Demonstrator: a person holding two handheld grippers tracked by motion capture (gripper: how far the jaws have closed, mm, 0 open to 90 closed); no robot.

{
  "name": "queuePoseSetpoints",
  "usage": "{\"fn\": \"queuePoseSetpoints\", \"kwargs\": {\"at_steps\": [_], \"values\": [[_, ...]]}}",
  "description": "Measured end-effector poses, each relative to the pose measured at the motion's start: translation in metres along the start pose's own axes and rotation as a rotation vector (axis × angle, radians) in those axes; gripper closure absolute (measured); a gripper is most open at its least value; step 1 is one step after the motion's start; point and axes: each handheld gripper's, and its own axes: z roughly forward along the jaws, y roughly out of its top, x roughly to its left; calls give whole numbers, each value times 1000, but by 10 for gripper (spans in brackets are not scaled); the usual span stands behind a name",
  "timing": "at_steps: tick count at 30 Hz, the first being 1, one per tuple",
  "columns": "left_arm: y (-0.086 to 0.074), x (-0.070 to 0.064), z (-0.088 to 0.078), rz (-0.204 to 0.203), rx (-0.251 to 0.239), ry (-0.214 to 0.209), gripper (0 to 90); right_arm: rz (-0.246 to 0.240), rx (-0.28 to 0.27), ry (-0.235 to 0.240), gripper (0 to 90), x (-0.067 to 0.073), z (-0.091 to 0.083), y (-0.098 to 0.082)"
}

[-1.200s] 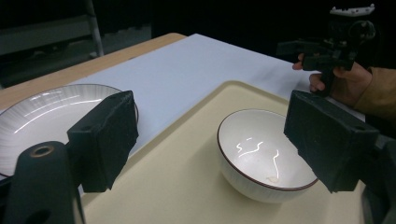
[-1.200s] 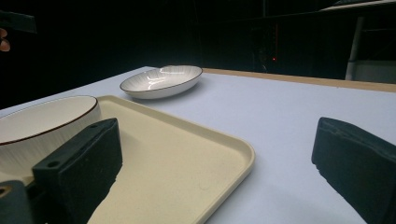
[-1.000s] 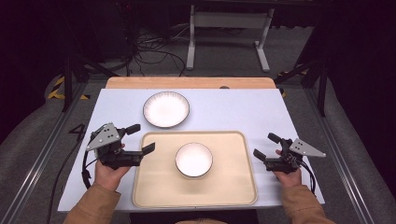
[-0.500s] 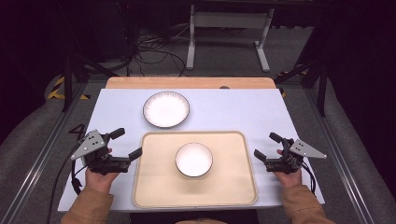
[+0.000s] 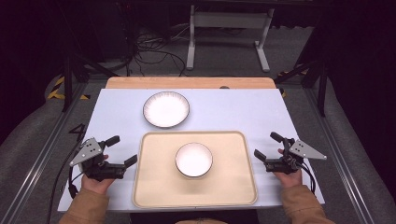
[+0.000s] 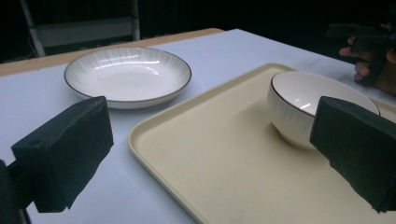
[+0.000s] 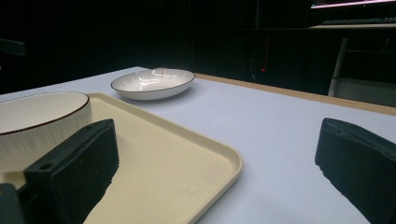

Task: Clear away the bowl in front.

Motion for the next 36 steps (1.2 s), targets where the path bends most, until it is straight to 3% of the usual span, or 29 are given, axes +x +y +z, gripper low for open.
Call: {"fn": "queuePoseSetpoints", "kwargs": {"at_steps": [6, 7, 9, 14, 18, 24, 30, 36], "values": [[-11, 4, 4, -30, 1, -8, 2, -12, -5, 0, 1, 0, 0, 0], [-16, 6, 6, -54, 2, 18, 2, -13, -6, 1, 1, 0, 0, 0], [-18, 8, 7, -66, -1, 31, 2, -15, -7, -1, 1, 0, 0, 0], [-23, 12, 10, -111, -13, 41, 2, -24, -11, 5, 1, 1, 0, 1], [-25, 13, 12, -108, -24, 28, 2, -30, -14, 4, 1, 1, 0, 1], [-27, 15, 15, -69, -49, 29, 2, -58, -13, 6, 2, 4, 1, 1], [-28, 17, 19, -73, -46, 23, 3, -103, 4, -9, 1, 5, 3, 2], [-28, 16, 19, -69, -38, 18, 3, -78, 8, -10, 2, 3, 4, 1]]}}
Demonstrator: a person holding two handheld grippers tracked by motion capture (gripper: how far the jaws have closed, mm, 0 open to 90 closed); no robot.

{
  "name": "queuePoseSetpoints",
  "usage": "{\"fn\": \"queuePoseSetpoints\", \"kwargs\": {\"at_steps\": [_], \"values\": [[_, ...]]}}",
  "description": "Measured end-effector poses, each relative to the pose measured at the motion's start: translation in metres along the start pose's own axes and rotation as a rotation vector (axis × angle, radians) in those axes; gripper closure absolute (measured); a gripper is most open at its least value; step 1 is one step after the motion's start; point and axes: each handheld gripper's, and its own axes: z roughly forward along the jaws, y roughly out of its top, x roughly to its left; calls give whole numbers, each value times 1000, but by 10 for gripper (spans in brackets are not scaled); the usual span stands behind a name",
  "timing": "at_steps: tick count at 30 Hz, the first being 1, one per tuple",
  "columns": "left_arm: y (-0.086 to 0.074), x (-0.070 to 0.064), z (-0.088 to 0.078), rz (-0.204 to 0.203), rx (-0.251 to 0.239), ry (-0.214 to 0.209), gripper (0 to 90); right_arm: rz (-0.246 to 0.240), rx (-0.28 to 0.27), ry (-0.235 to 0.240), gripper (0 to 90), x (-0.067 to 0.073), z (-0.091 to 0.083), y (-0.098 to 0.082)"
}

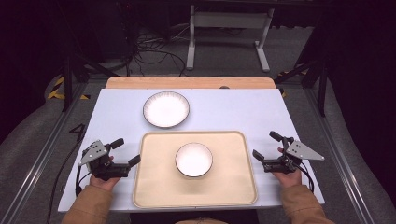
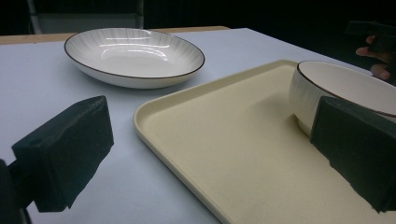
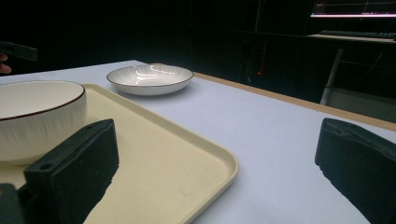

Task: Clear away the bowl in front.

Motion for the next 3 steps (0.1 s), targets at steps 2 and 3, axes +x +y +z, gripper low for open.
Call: {"fn": "queuePoseSetpoints", "kwargs": {"at_steps": [2, 3], "values": [[0, -1, 1, 13, 2, 4, 3, 6, -2, 4, 1, 0, 0, 0], [0, -1, 1, 13, 2, 4, 3, 11, -1, 4, 1, 0, 0, 0]]}}
